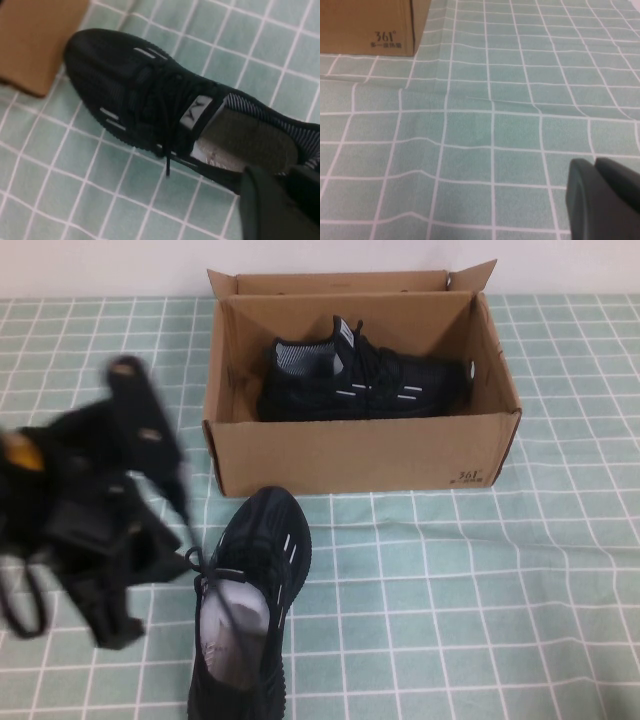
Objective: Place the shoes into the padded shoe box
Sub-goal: Pick up the shoe from the table
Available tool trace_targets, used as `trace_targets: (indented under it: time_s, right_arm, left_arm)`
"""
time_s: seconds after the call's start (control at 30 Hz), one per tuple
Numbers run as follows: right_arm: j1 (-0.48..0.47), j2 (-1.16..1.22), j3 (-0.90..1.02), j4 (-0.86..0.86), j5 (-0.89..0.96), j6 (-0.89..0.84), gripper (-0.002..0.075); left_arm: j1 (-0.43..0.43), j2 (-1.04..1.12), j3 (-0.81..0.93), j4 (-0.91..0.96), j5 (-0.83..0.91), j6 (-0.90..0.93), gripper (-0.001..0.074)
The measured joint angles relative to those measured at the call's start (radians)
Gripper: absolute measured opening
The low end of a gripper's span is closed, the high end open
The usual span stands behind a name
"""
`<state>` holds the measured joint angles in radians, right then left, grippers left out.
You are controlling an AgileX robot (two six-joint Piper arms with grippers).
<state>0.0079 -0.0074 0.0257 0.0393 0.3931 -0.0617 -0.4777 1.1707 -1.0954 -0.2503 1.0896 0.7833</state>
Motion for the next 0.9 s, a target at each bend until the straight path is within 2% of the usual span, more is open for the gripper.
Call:
trace_targets:
  time_s: [0.2, 0.27, 0.6, 0.9]
  right_arm:
    - [0.0, 0.0, 0.0, 0.0, 0.0, 0.0, -0.0008]
    - [0.0, 0.0, 0.0, 0.0, 0.0, 0.0, -0.0008]
    - [0.0, 0.0, 0.0, 0.0, 0.0, 0.0, -0.0008]
    - [0.0, 0.0, 0.0, 0.0, 0.0, 0.0, -0.0008]
  left_arm:
    - [-0.142, 0.11, -0.046, 0.134, -0.031, -0.033, 0.0448]
    - [-0.167, 0.14, -0.05, 0.155, -0.04, -0.033, 0.0495]
    - [-0.194, 0.273, -0.052, 0.289, -0.1, -0.033, 0.0502]
    - [-0.194, 0.37, -0.052, 0.3, -0.178, -0.04, 0.047]
